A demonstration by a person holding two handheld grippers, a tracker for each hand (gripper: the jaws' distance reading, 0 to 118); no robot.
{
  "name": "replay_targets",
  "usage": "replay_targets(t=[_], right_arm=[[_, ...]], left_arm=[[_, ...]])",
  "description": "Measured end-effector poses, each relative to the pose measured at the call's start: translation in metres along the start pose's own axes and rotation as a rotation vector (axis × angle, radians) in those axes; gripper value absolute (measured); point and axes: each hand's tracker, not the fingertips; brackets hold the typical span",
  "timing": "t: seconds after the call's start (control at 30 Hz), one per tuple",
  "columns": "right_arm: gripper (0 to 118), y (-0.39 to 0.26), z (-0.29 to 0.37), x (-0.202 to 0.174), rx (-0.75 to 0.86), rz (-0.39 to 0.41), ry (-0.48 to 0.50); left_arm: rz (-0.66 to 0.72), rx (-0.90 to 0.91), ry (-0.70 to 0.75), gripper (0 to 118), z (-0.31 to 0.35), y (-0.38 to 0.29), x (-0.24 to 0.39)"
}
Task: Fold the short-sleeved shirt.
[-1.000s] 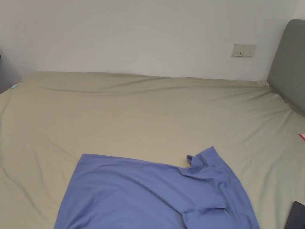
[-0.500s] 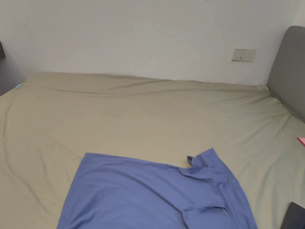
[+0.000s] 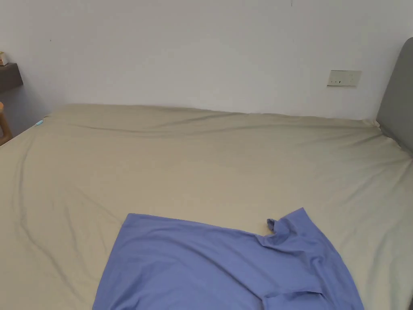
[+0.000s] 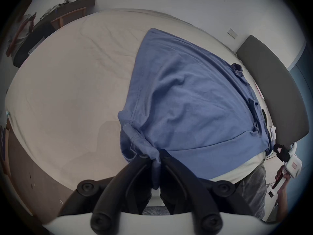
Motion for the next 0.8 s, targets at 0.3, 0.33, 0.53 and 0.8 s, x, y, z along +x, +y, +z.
replay_targets(t=[0.3, 0.33, 0.53, 0.8], right_arm=[[8, 0.009, -0.030, 0.013, -0.105, -0.128, 0.035], [8, 0.013, -0.030, 0.014, -0.109, -0.141, 0.055], [7, 0.029, -0.020, 0.020, -0.059, -0.111, 0.066], [6, 0.070, -0.035, 0.028, -0.009, -0.213, 0.101]], left_arm=[[0.057, 0.052, -0.070, 4, 0.016, 0.016, 0.000], [0.050, 0.052, -0.069, 4, 0.018, 0.017, 0.000], [0.088, 0.066, -0.091, 4, 0.028, 0.025, 0.011], [0.120, 0.130, -0.127, 4, 0.029, 0.060, 0.023]])
